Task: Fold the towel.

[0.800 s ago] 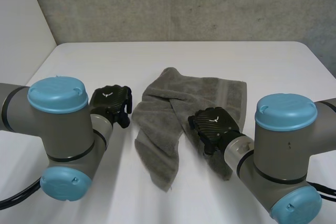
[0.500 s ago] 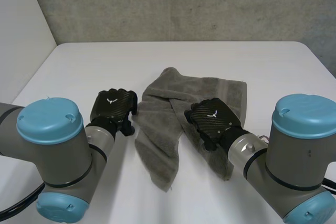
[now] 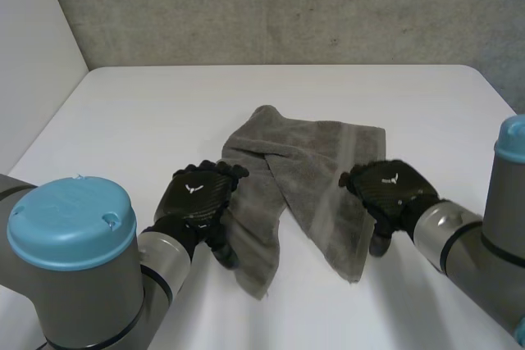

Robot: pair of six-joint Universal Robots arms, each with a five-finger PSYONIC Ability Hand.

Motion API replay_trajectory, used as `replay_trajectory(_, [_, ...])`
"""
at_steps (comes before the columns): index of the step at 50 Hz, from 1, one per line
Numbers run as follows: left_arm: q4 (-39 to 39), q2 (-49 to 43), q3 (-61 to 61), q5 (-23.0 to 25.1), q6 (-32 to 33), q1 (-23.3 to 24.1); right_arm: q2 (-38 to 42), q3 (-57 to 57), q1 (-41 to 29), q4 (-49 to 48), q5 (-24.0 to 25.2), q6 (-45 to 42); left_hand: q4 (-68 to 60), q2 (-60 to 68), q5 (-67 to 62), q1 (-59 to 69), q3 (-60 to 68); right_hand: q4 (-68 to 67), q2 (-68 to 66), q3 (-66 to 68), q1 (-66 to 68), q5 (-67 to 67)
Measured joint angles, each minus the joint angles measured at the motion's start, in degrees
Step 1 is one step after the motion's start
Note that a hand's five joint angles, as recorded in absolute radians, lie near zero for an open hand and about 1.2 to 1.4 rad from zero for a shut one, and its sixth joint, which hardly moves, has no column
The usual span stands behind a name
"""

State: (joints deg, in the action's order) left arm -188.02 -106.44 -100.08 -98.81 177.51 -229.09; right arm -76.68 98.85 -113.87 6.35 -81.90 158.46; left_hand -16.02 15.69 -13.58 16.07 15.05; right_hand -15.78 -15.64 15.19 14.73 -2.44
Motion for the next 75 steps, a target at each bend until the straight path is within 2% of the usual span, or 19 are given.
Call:
replay_trajectory(7, [-0.43, -1.77, 0.25, 0.16, -0.83, 0.11, 0.19, 5.00, -0.02, -5.63, 0.31, 0.21, 0.00, 0.00, 0.00, -0.03, -0.03, 0.00, 0.00, -0.12, -0.41, 0.09])
replay_trajectory(15, [-1.31, -6.24, 2.98, -0.02, -0.37, -0.65, 1.01, 5.04, -0.46, -10.92, 0.33, 0.25, 0.00, 0.00, -0.01, -0.03, -0.03, 0.00, 0.00, -0.13, -0.41, 0.08])
replay_trajectory(32, [-1.58, -14.79, 11.19, 0.07, -0.01, -1.86, 13.94, -5.27, -1.24, -12.97, 0.00, 0.31, -2.03, 2.96, -5.27, 2.18, 3.59, 0.00, 0.00, -0.12, -0.37, -0.58])
replay_trajectory(44, [-1.22, -18.89, 14.49, -0.05, 0.12, -1.67, 16.11, -5.82, -2.21, -12.38, 0.25, 4.09, -15.64, 15.94, -18.32, 15.78, 16.71, -2.05, -1.86, 2.82, 3.43, -6.69])
replay_trajectory(53, [-1.20, -20.48, 15.84, -0.22, 0.13, -1.71, 16.50, -5.56, -2.21, -11.07, 0.60, 5.31, -25.46, 25.68, -27.48, 25.32, 26.40, -12.35, -12.10, 12.81, 12.74, -16.18])
replay_trajectory(62, [-1.07, -21.94, 17.43, -0.47, 0.12, -1.73, 18.29, -5.80, -2.15, -11.05, 0.79, 5.12, -38.83, 39.48, -40.99, 38.67, 40.08, -26.41, -26.73, 27.08, 27.58, -29.49])
replay_trajectory(75, [-0.95, -20.88, 17.75, -0.58, 0.12, -1.94, 18.73, -6.31, -2.21, -11.22, 0.78, 4.91, -48.02, 48.35, -50.12, 47.45, 49.27, -28.36, -28.46, 28.86, 29.49, -30.88])
